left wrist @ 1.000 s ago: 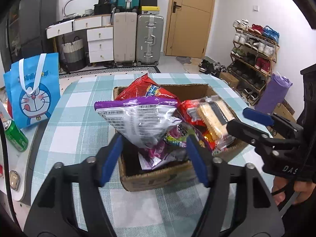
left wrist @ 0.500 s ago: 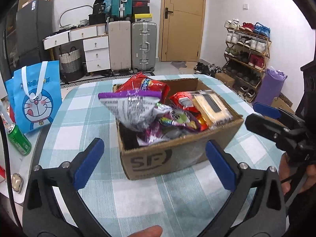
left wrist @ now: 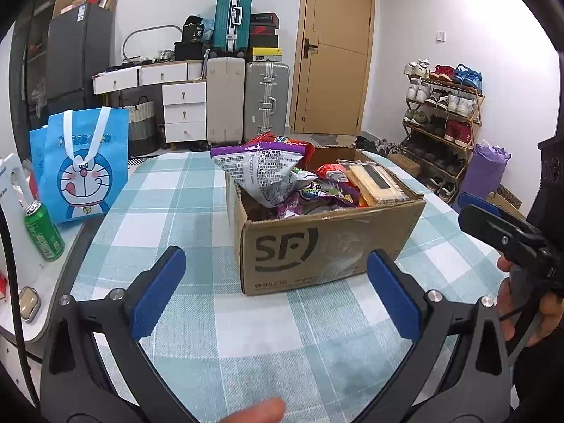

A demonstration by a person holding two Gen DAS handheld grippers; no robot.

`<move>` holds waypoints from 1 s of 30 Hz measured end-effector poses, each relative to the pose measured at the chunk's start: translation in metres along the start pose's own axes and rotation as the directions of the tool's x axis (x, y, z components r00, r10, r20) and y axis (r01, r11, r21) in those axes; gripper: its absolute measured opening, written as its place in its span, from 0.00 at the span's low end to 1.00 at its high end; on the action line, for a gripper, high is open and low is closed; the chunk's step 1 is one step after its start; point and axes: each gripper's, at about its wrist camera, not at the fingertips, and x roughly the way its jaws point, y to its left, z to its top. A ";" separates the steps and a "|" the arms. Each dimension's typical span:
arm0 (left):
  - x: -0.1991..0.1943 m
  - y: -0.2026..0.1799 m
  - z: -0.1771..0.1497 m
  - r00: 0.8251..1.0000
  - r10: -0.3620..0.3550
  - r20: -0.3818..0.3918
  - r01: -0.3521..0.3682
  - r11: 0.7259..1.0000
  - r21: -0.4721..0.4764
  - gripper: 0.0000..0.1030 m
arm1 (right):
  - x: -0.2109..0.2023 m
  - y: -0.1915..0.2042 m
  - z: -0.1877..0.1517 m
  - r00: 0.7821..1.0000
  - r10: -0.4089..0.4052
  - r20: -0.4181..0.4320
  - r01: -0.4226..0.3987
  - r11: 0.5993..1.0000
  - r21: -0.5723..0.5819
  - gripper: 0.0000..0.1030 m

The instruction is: Organize snacks

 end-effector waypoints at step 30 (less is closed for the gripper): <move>-0.013 -0.005 -0.033 0.995 0.078 0.068 -0.079 0.997 0.011 0.99 | -0.011 0.023 -0.028 0.999 -0.022 0.033 0.024 0.997 -0.077 0.99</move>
